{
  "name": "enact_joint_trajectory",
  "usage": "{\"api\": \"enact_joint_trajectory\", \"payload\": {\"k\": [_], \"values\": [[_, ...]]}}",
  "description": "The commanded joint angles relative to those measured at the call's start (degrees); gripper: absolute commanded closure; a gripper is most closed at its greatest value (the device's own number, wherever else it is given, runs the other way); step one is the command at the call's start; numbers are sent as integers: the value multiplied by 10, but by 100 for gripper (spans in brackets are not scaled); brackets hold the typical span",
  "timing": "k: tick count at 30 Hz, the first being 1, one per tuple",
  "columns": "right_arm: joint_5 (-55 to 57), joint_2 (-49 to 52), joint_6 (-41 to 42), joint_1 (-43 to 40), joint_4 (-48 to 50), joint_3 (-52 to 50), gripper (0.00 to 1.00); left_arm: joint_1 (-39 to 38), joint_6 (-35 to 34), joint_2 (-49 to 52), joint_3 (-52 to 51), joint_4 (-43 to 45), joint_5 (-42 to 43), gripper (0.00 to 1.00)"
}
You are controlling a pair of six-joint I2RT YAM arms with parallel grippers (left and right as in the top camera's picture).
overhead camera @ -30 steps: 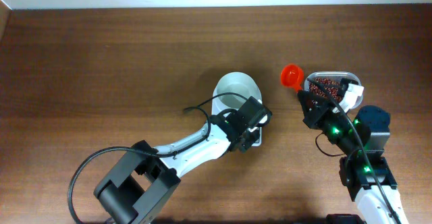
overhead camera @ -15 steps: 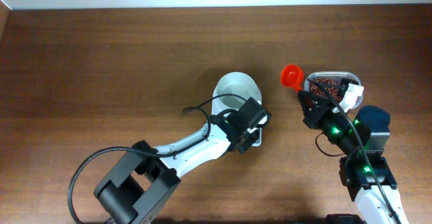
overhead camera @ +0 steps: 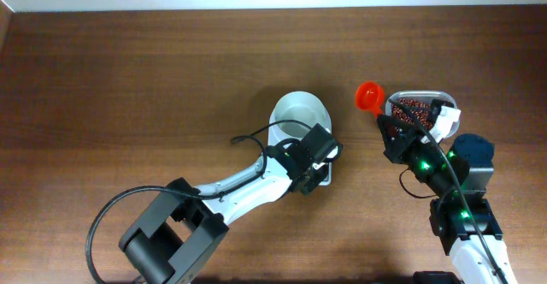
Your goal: Scoop and weigh 50g on scale
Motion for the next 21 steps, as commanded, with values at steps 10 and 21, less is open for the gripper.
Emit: {"api": "enact_joint_trajectory", "payload": {"k": [10, 21], "values": [[-3, 1, -7, -5, 2, 10, 96, 2, 7, 24, 2, 6, 2, 100], [-3, 1, -7, -5, 2, 10, 96, 9, 7, -3, 2, -8, -5, 100]]}}
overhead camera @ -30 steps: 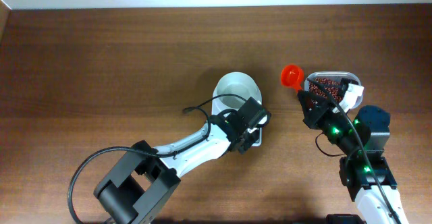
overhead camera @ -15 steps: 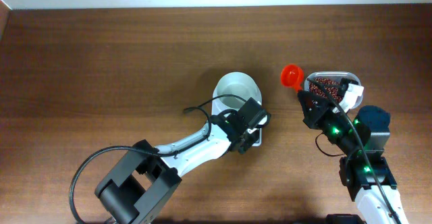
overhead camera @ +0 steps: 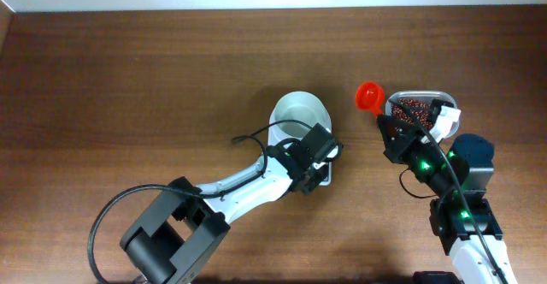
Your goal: Scoop and weigh 50g on scale
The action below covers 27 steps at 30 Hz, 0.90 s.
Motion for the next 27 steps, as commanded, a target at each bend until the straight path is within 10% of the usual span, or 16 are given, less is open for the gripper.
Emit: {"api": "enact_joint_trajectory", "payload": {"k": [1, 27], "values": [[-3, 1, -7, -5, 2, 10, 96, 6, 7, -16, 2, -13, -13, 100], [-3, 1, -7, -5, 2, 10, 96, 6, 7, -2, 1, 1, 9, 100]]}}
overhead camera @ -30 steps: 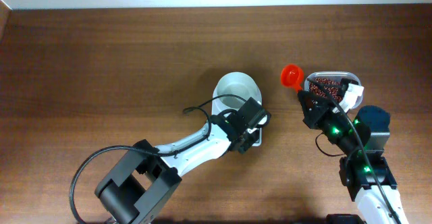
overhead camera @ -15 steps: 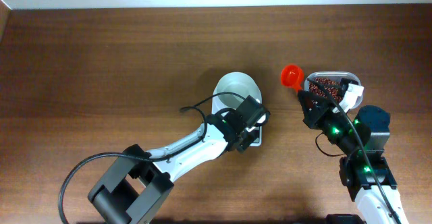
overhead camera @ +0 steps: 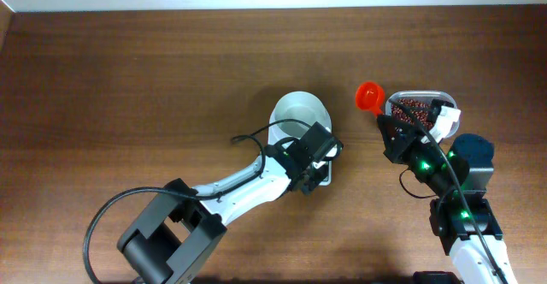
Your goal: Scoop and weigh 50g on scale
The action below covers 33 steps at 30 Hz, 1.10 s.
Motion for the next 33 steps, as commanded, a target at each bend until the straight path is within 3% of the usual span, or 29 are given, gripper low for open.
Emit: {"api": "enact_joint_trajectory", "payload": {"k": [1, 33], "values": [[-3, 1, -7, -5, 2, 10, 96, 5, 7, 7, 0, 3, -10, 100], [-3, 2, -7, -5, 2, 10, 96, 10, -14, 31, 0, -4, -16, 100]]}}
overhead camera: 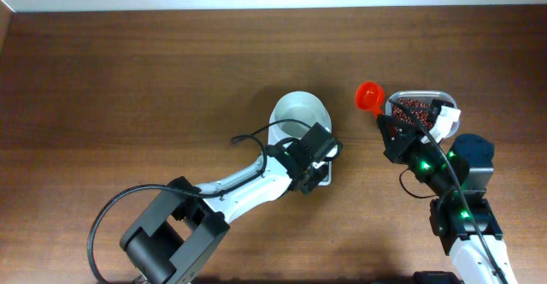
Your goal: Scoop and weigh 50g on scale
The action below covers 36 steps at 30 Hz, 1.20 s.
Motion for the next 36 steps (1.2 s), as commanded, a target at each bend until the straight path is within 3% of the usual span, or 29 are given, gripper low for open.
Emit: {"api": "enact_joint_trajectory", "payload": {"k": [1, 10, 14, 19, 31, 33, 35, 36], "values": [[-3, 2, -7, -5, 2, 10, 96, 13, -16, 21, 0, -6, -4, 100], [-3, 19, -7, -5, 2, 10, 96, 26, -25, 21, -24, -5, 7, 100], [-3, 19, -7, -5, 2, 10, 96, 14, 23, 21, -24, 2, 31, 100], [-3, 19, -7, -5, 5, 10, 96, 3, 20, 7, -24, -1, 17, 100], [-17, 19, 4, -5, 21, 10, 96, 7, 21, -229, -23, -62, 17, 100], [-28, 19, 9, -5, 22, 10, 96, 15, 21, -270, -23, -79, 17, 91], [-38, 19, 9, -5, 22, 10, 96, 28, 21, -309, -23, -100, 17, 70], [-40, 19, 9, -5, 22, 10, 96, 33, 21, -325, -23, -112, 17, 67]]}}
